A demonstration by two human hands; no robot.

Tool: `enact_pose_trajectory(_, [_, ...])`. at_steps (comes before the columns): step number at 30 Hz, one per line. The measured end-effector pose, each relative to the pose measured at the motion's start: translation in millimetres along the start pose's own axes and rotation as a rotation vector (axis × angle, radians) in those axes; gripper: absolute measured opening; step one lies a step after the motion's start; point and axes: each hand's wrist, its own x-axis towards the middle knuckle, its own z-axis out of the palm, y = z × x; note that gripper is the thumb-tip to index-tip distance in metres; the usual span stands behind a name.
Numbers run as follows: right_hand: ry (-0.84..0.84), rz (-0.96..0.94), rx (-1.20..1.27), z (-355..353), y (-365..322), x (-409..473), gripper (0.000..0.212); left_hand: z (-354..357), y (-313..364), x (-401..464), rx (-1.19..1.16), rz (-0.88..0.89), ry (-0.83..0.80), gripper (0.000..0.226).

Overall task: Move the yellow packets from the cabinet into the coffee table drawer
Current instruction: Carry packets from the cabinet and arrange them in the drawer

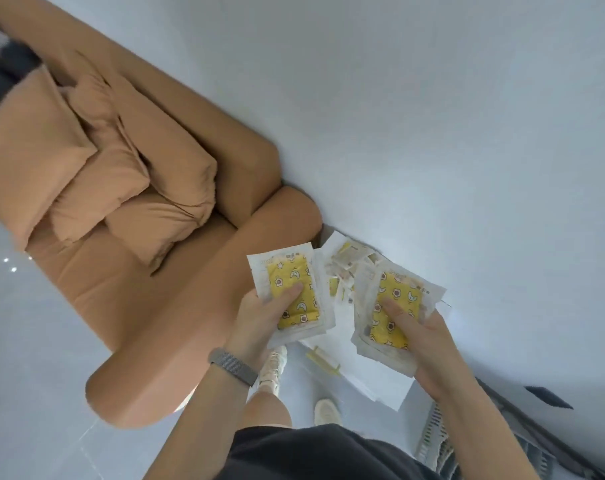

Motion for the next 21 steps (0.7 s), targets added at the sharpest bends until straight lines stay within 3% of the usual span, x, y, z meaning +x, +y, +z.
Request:
enact_pose_trajectory(8, [-0.360,0.045,-0.277,72,18,-33,0.020,-86,-36,-89,-0.202,0.102,0.401,0.012])
enact_pose_trajectory(13, [-0.514,0.042,-0.407,159,55,-56,0.024,-165,-53,-145,-0.421,0.185,0.636,0.011])
enact_pose_trajectory(21, [-0.758,0.049,-0.522,318,157,-135,0.025,-325,-104,-257,-0.572,0.214,0.884,0.007])
